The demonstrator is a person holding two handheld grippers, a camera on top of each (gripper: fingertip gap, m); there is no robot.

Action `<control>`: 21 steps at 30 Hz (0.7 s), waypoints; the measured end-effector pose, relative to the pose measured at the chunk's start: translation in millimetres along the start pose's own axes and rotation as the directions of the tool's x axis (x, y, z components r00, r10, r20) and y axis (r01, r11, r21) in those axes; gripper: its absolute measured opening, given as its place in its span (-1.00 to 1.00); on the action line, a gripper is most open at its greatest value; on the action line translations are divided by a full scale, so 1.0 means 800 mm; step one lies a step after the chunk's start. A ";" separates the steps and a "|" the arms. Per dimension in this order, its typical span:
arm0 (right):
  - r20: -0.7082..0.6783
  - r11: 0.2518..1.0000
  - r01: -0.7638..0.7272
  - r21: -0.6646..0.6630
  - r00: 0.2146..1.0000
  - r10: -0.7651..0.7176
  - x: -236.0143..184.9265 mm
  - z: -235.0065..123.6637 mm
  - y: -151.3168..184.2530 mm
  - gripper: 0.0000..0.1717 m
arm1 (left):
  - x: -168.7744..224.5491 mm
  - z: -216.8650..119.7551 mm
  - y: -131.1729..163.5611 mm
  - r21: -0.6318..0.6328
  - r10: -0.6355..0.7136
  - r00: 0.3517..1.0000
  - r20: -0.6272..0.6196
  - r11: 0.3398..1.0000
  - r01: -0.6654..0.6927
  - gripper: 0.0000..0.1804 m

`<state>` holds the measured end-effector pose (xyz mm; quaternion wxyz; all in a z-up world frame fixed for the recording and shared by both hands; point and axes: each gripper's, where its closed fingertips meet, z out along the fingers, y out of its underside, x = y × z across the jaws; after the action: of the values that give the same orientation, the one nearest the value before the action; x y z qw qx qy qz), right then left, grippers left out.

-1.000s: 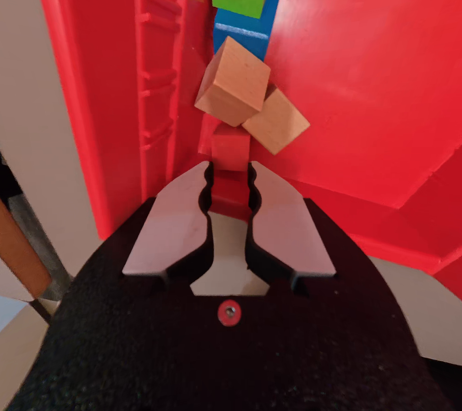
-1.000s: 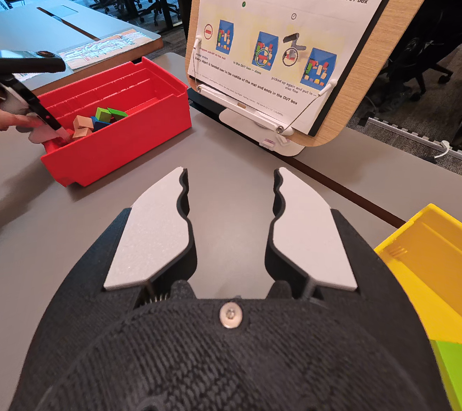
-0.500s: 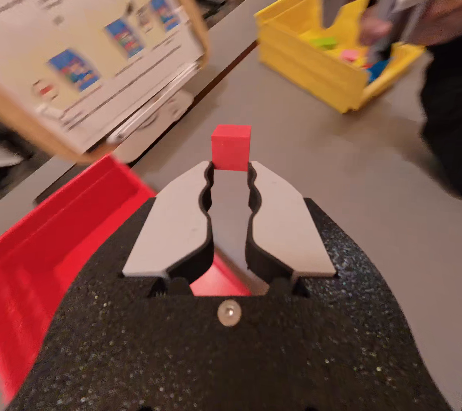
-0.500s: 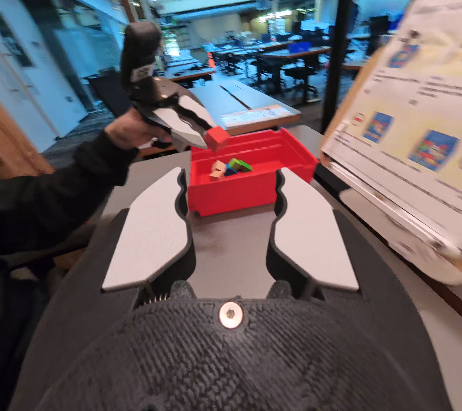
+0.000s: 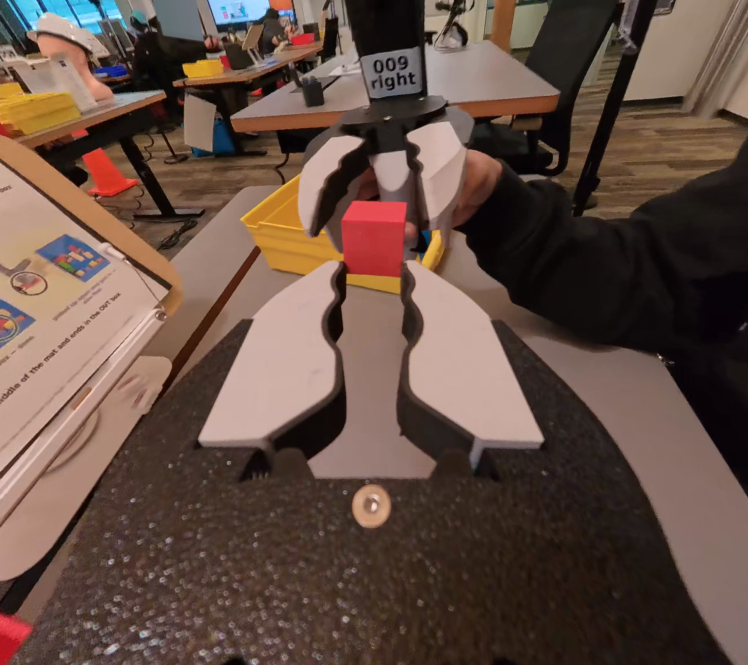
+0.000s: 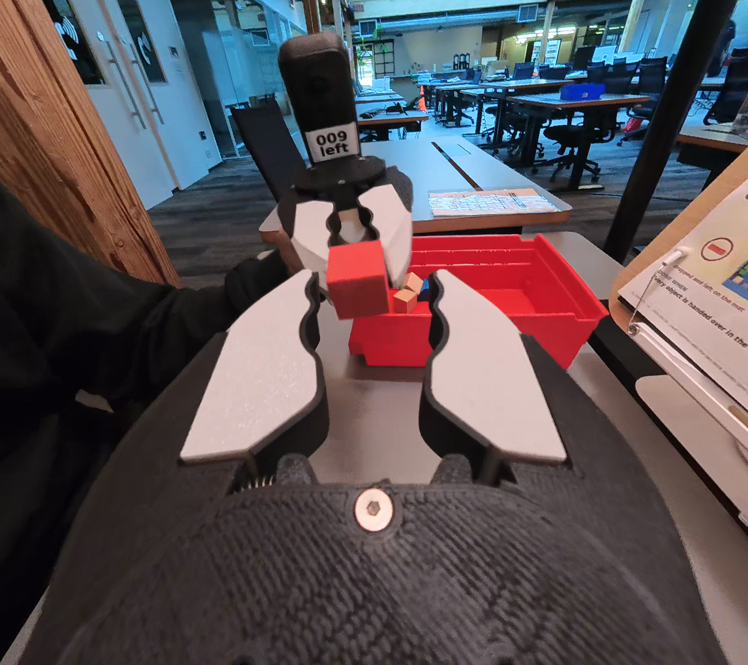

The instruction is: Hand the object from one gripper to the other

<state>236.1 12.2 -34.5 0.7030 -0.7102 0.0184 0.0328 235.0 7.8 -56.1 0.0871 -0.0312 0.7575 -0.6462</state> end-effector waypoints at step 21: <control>-0.947 0.912 -0.370 -0.178 0.317 -0.056 0.158 -0.338 0.102 -0.67 | -0.060 -0.020 0.021 0.033 -0.267 0.936 0.230 0.963 0.267 -0.53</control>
<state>361.6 -256.5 -122.9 0.4104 -0.7082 0.4839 -0.3096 280.8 33.7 -65.7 0.0868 -0.2093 0.7302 -0.6445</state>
